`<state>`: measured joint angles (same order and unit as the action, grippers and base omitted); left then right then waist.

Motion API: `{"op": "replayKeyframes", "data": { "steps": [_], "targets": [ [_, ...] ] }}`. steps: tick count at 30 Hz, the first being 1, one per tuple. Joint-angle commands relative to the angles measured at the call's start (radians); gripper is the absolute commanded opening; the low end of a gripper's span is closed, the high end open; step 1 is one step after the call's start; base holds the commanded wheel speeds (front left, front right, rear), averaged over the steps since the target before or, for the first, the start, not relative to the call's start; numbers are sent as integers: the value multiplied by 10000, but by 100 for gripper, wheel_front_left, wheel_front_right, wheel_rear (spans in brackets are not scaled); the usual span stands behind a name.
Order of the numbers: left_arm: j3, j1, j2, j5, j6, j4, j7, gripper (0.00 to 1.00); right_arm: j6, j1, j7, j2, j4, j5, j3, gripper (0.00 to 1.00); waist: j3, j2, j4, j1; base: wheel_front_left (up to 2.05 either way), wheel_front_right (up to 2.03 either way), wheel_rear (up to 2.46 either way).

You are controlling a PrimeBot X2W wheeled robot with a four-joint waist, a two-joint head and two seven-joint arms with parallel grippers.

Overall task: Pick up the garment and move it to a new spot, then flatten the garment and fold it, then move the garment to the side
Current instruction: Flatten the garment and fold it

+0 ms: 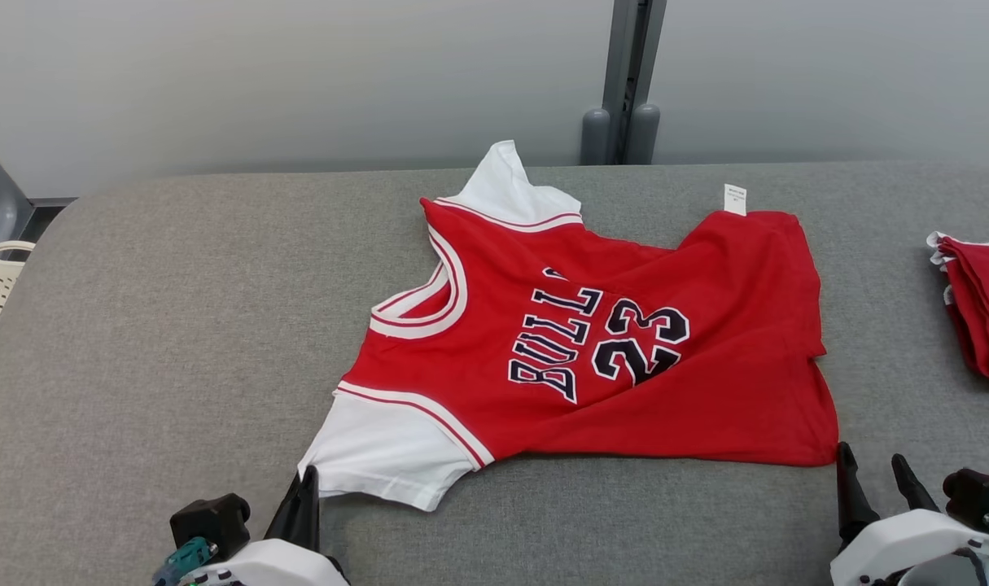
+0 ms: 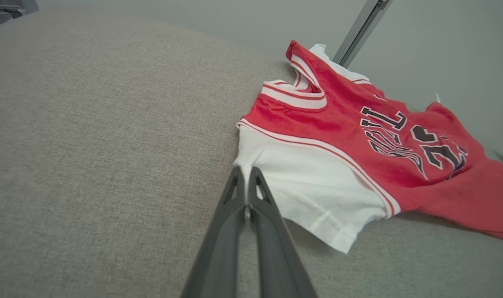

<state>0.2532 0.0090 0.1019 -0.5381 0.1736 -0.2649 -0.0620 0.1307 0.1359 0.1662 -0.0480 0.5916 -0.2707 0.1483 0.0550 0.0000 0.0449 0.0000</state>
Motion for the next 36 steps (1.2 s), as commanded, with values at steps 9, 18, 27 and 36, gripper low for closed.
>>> {"op": "replayKeyframes", "data": {
  "steps": [9,18,27,36],
  "targets": [
    [123,173,81,38,143,352,152,0,3,1244,-371,-57,2097,122,3,100,82,0,346,0,0,0,0],
    [165,151,61,-36,166,406,73,0,5,1872,-379,-12,3488,-20,-592,41,164,0,432,0,0,0,0],
    [62,-109,-36,-384,-76,621,-203,0,5,2469,450,-46,3433,-1202,-1303,0,139,0,280,0,0,0,0],
    [-265,-797,-322,-1584,-742,1628,-684,0,3,2179,559,-229,784,-3230,-2025,0,-184,0,-98,0,0,0,0]
  ]
}}
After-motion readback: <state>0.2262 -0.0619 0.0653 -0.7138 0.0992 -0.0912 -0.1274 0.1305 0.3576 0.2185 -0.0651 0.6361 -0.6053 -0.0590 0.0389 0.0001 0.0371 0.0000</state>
